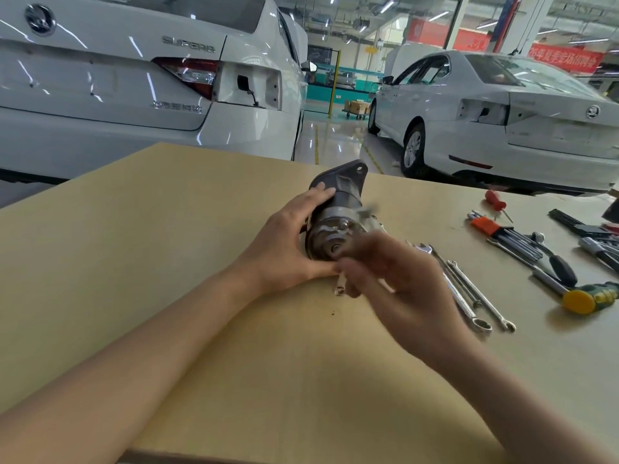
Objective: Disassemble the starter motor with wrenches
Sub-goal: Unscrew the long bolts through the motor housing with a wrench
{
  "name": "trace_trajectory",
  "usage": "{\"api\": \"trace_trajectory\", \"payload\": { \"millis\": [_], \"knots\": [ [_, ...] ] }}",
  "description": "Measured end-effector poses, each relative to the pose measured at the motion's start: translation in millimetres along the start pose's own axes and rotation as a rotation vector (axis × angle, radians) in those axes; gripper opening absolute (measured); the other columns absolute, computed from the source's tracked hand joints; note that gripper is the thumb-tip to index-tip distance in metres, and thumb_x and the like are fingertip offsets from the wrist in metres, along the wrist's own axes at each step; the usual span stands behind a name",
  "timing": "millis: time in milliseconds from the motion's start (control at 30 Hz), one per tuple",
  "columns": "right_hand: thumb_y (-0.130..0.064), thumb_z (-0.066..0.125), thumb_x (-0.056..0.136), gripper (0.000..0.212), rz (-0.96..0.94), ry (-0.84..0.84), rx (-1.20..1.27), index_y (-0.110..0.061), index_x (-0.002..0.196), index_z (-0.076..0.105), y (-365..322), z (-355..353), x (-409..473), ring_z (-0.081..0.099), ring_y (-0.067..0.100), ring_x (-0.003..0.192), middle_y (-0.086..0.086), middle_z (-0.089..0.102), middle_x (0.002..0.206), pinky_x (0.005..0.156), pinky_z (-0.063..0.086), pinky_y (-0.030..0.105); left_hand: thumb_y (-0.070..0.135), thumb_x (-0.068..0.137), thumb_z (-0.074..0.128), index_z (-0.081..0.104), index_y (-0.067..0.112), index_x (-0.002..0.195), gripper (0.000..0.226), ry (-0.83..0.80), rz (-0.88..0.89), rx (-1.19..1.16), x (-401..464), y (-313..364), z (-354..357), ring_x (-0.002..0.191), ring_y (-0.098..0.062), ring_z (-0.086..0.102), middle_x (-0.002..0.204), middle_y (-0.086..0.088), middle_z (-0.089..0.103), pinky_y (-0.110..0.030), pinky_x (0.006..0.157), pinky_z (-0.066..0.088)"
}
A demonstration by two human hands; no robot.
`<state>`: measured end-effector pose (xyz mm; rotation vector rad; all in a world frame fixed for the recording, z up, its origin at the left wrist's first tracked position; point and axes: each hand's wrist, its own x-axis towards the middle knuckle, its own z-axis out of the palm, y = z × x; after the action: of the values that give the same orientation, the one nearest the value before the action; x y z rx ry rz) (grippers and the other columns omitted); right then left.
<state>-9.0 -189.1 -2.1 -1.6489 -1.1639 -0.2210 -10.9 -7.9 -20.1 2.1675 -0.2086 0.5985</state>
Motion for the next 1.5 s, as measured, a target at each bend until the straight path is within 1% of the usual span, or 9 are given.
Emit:
{"api": "trace_trajectory", "payload": {
  "millis": [200,633,800,1000,1167,1267,1333,1400,1500],
  "knots": [
    [-0.007,0.058,0.075,0.009,0.63,0.414,1.061,-0.003,0.074,0.066,11,-19,-8,0.072,0.023,0.072,0.013,0.069,0.075,0.064,0.057,0.026,0.032,0.055,0.094,0.045,0.026,0.142,0.1,0.069,0.054,0.069,0,-3,1,0.138,-0.004,0.037,0.15,0.006,0.042,-0.039,0.111,0.04],
    [-0.004,0.059,0.077,0.016,0.583,0.459,1.106,-0.008,0.068,0.072,12,-16,-5,0.073,0.025,0.084,0.01,0.073,0.078,0.069,0.058,0.027,0.06,0.052,0.082,0.038,0.045,0.143,0.102,0.051,0.0,0.106,-2,-6,3,0.104,-0.004,0.057,0.12,0.007,0.056,-0.016,0.095,0.044],
    [-0.01,0.061,0.079,0.01,0.428,0.454,0.821,-0.005,0.087,0.058,11,-20,-2,0.073,0.026,0.083,0.009,0.072,0.079,0.075,0.058,0.028,0.042,0.064,0.086,0.019,0.044,0.151,0.11,-0.009,-0.107,-0.074,-2,-5,11,0.082,0.019,0.06,0.113,0.02,0.059,-0.003,0.077,0.047],
    [0.007,0.052,0.09,0.012,0.207,0.238,0.285,-0.002,0.098,0.051,-6,-32,18,0.07,0.018,0.071,0.008,0.065,0.083,0.064,0.058,0.027,0.036,0.065,0.086,0.007,0.045,0.152,0.118,-0.024,-0.229,-0.276,-3,-4,16,0.052,-0.024,0.064,0.114,0.017,0.063,-0.025,0.046,0.051],
    [-0.001,0.054,0.093,0.026,0.018,-0.037,-0.189,-0.019,0.113,0.057,-21,-26,51,0.06,0.009,0.065,-0.006,0.061,0.088,0.064,0.053,0.025,0.026,0.07,0.085,0.018,0.035,0.15,0.104,-0.033,-0.255,-0.304,-1,-8,20,0.038,-0.025,0.055,0.084,0.009,0.072,-0.025,0.04,0.045],
    [-0.012,0.054,0.094,0.026,-0.166,-0.386,-0.728,-0.021,0.115,0.065,-24,-7,68,0.059,0.005,0.086,-0.008,0.063,0.1,0.08,0.048,0.027,0.031,0.074,0.074,0.066,0.023,0.089,0.019,-0.085,-0.249,-0.12,-4,0,16,0.042,-0.011,0.057,0.051,0.015,0.062,-0.021,0.048,0.047],
    [-0.014,0.052,0.091,0.028,-0.283,-0.572,-1.015,-0.027,0.112,0.065,-25,5,65,0.06,0.014,0.096,-0.009,0.062,0.106,0.076,0.049,0.034,0.024,0.075,0.06,0.059,0.011,0.065,0.017,-0.072,-0.272,-0.003,-7,-3,15,0.046,0.007,0.054,0.045,0.017,0.057,-0.005,0.048,0.039],
    [-0.015,0.054,0.09,0.023,-0.395,-0.569,-0.97,-0.026,0.106,0.066,-27,4,56,0.059,0.012,0.09,-0.01,0.061,0.1,0.067,0.046,0.028,0.01,0.082,0.06,0.051,0.004,0.091,0.014,-0.013,-0.256,-0.013,-6,-9,12,0.061,0.012,0.054,0.073,0.018,0.064,0.003,0.057,0.037],
    [-0.012,0.057,0.092,0.012,-0.397,-0.359,-0.627,-0.012,0.101,0.065,-17,-1,31,0.046,-0.002,0.075,-0.014,0.058,0.087,0.064,0.038,0.017,0.004,0.087,0.063,0.034,0.013,0.148,0.069,-0.06,-0.257,-0.087,-3,-10,12,0.065,-0.004,0.052,0.098,0.0,0.068,0.0,0.059,0.04]
  ]
}}
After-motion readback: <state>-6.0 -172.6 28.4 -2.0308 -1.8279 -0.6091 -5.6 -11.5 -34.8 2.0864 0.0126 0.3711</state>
